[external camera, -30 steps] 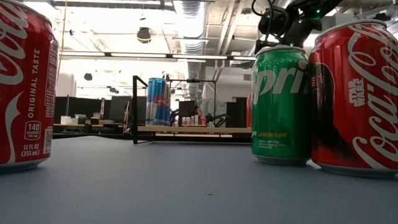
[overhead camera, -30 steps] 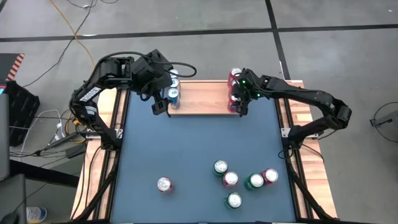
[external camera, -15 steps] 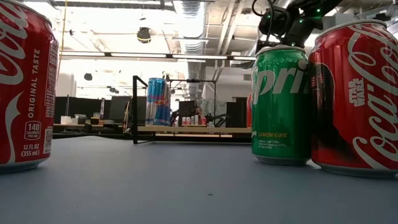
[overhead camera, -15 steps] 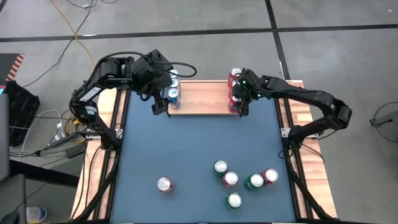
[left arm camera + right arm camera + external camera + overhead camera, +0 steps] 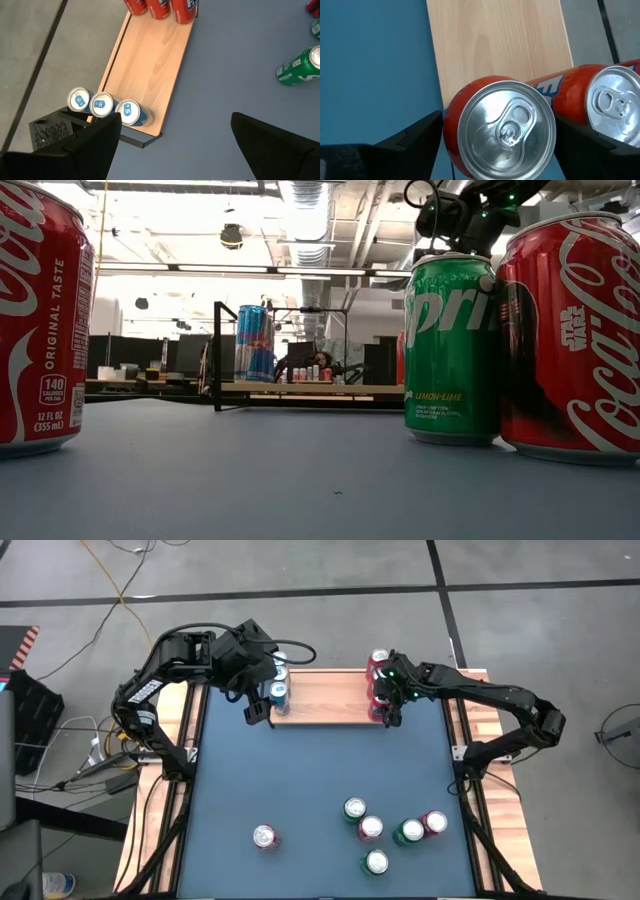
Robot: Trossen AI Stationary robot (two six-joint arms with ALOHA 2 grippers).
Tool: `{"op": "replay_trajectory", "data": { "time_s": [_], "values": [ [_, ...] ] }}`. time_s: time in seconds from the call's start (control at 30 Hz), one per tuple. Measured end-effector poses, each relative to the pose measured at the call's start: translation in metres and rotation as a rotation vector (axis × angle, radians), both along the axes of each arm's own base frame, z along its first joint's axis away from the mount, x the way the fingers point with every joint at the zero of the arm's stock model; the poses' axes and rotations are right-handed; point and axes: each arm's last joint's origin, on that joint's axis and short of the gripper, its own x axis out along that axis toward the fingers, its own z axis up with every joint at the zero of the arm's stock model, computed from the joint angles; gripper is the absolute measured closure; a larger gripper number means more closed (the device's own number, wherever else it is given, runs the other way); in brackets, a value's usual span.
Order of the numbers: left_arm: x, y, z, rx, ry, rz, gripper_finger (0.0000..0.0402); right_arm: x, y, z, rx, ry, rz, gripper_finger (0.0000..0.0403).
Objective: Place canned beverage on shelf
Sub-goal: Put the red soda can on the shelf aligned with the other red soda cans, then put the top green soda can on the shelf
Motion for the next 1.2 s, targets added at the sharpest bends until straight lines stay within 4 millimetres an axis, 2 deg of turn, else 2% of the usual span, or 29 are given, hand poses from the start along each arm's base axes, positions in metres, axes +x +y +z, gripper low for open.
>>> {"op": "replay_trajectory", "data": {
  "time_s": [0.43, 0.5, 0.6, 0.73, 0.83, 0.93, 1.03, 1.2],
  "values": [
    [0.0, 0.0, 0.0, -0.003, -0.002, 0.003, 0.004, -0.004, 0.007, 0.036, -0.028, -0.011, 0.022, 0.0058],
    [0.0, 0.0, 0.0, -0.008, -0.005, 0.011, 0.004, -0.005, 0.01, 0.045, -0.023, 0.0, 0.03, 0.0058],
    [0.0, 0.0, 0.0, -0.008, -0.005, 0.011, 0.004, -0.003, 0.02, 0.07, -0.029, -0.016, 0.062, 0.0062],
    [0.003, 0.0, -0.004, -0.016, 0.003, 0.008, 0.004, -0.004, 0.04, 0.114, -0.018, -0.077, 0.076, 0.0068],
    [0.009, 0.0, -0.015, -0.065, 0.044, -0.014, 0.004, -0.009, 0.059, 0.145, 0.013, -0.143, 0.065, 0.0069],
    [0.019, -0.001, -0.03, -0.135, 0.086, -0.08, 0.004, -0.016, 0.081, 0.167, 0.06, -0.181, 0.077, 0.007],
    [0.029, -0.003, -0.05, -0.214, 0.149, -0.173, 0.004, -0.022, 0.104, 0.179, 0.128, -0.185, 0.069, 0.007],
    [0.039, -0.007, -0.085, -0.299, 0.271, -0.238, 0.004, -0.03, 0.147, 0.173, 0.298, -0.095, 0.019, 0.007]
  ]
}}
